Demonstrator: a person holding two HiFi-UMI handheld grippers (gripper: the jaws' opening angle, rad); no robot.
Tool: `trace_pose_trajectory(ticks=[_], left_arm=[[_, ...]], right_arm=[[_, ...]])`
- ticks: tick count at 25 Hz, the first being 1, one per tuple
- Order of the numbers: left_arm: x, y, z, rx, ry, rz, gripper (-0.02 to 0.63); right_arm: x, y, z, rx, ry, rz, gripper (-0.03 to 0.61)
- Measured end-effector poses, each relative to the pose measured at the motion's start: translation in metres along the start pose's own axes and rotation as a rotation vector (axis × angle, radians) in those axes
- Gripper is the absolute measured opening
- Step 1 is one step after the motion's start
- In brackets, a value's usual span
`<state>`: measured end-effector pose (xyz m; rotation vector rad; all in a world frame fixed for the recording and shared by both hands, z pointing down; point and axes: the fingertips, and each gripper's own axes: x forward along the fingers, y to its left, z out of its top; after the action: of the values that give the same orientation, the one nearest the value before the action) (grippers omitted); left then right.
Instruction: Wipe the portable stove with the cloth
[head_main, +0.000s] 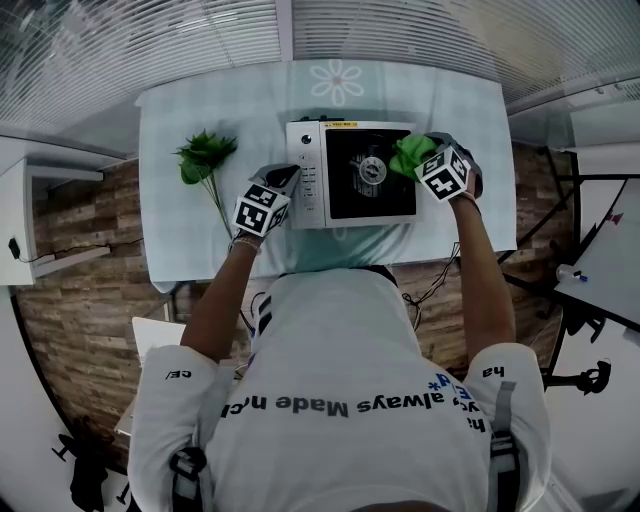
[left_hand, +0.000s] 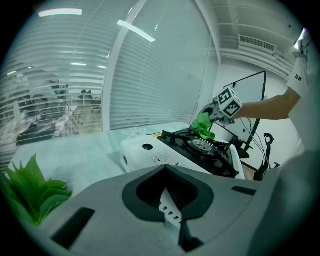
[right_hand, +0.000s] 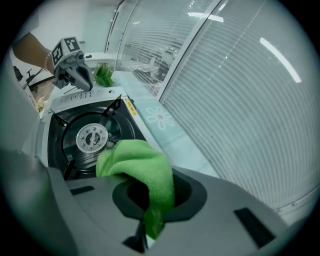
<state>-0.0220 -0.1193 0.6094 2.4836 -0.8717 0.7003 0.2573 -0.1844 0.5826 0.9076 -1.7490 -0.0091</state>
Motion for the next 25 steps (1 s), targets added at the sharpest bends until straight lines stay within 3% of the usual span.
trace_pose_trajectory(ticks=[6, 12, 18, 25], left_arm=[[-0.001, 0.001, 0.000, -0.010, -0.010, 0.001, 0.011], [0.000, 0.000, 0.000, -0.018, -0.012, -0.006, 0.011], [0.000, 0.000, 0.001, -0.033, -0.017, -0.011, 0.011], [-0.001, 0.000, 0.001, -0.031, -0.017, -0.019, 0.011]], right_arm=[[-0.011, -0.034, 0.036, -0.012, -0.070, -0.070, 0.023], [0.038, -0.010, 0.049, -0.074, -0.013, -0.013, 0.023], [0.060, 0.005, 0.058, -0.128, 0.030, -0.028, 0.023], [0.066, 0.030, 0.094, -0.158, 0.000, -0.031, 0.023]])
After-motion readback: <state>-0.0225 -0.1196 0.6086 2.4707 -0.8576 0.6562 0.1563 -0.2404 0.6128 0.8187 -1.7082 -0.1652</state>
